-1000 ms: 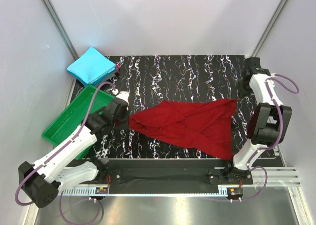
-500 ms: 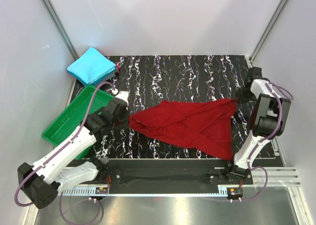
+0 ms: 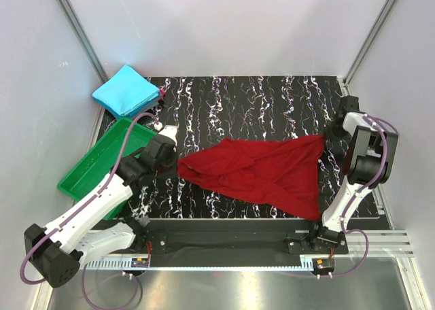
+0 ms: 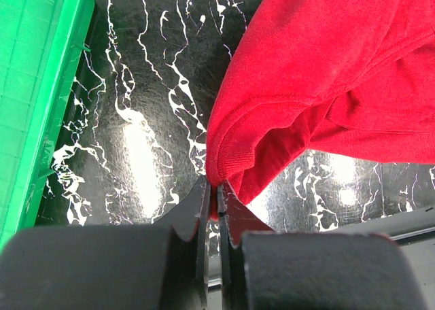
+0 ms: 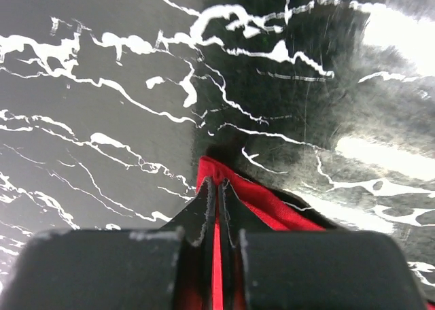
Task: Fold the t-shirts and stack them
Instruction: Flatten the tshirt out
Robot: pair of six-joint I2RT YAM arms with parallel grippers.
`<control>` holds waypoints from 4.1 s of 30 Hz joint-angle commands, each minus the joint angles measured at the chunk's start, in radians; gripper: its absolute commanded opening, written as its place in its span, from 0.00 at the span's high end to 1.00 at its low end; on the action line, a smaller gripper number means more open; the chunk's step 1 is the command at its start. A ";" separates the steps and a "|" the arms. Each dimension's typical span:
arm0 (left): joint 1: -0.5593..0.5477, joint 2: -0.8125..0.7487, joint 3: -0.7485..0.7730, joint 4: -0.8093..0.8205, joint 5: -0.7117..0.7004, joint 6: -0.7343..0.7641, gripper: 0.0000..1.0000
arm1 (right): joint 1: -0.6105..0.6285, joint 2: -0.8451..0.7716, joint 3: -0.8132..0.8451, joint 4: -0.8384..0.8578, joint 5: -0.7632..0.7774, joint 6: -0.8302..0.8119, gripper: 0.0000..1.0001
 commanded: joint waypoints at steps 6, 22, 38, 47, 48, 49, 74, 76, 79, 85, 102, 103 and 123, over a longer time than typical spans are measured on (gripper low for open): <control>0.010 0.039 0.190 -0.006 -0.142 0.011 1.00 | -0.007 -0.338 0.177 0.016 0.092 -0.241 1.00; 0.024 0.132 0.260 0.040 -0.132 -0.089 1.00 | -0.007 -0.682 0.389 -0.262 0.193 -0.435 1.00; -0.160 0.352 0.270 0.135 -0.153 0.052 0.45 | -0.007 -1.032 -0.169 -0.133 -0.307 -0.325 1.00; -0.557 0.581 0.367 0.350 -0.073 0.300 0.41 | -0.007 -1.133 -0.263 -0.127 -0.317 -0.323 1.00; -0.582 0.650 0.384 0.348 -0.111 0.302 0.41 | -0.007 -1.135 -0.267 -0.126 -0.325 -0.325 1.00; -0.588 0.683 0.421 0.335 -0.133 0.294 0.41 | -0.007 -1.135 -0.274 -0.126 -0.328 -0.322 1.00; -0.653 0.906 0.501 0.304 -0.288 0.215 1.00 | -0.007 -1.138 -0.404 -0.067 -0.302 -0.311 1.00; -0.627 0.864 0.485 0.293 -0.235 0.184 1.00 | -0.007 -1.130 -0.413 -0.066 -0.301 -0.309 1.00; -0.585 0.786 0.473 0.269 -0.222 0.147 1.00 | -0.007 -1.115 -0.433 -0.061 -0.305 -0.299 1.00; -0.432 0.648 0.481 0.196 -0.187 0.115 1.00 | -0.007 -1.121 -0.439 -0.061 -0.267 -0.299 1.00; -0.031 0.711 0.594 0.143 -0.158 0.162 0.87 | -0.007 -1.109 -0.436 -0.073 -0.273 -0.289 1.00; -0.030 0.711 0.608 0.134 -0.158 0.179 0.76 | -0.007 -1.107 -0.439 -0.073 -0.274 -0.289 1.00; -0.367 0.248 -0.025 0.259 -0.106 -0.270 0.71 | -0.007 -1.082 -0.478 -0.027 -0.344 -0.291 1.00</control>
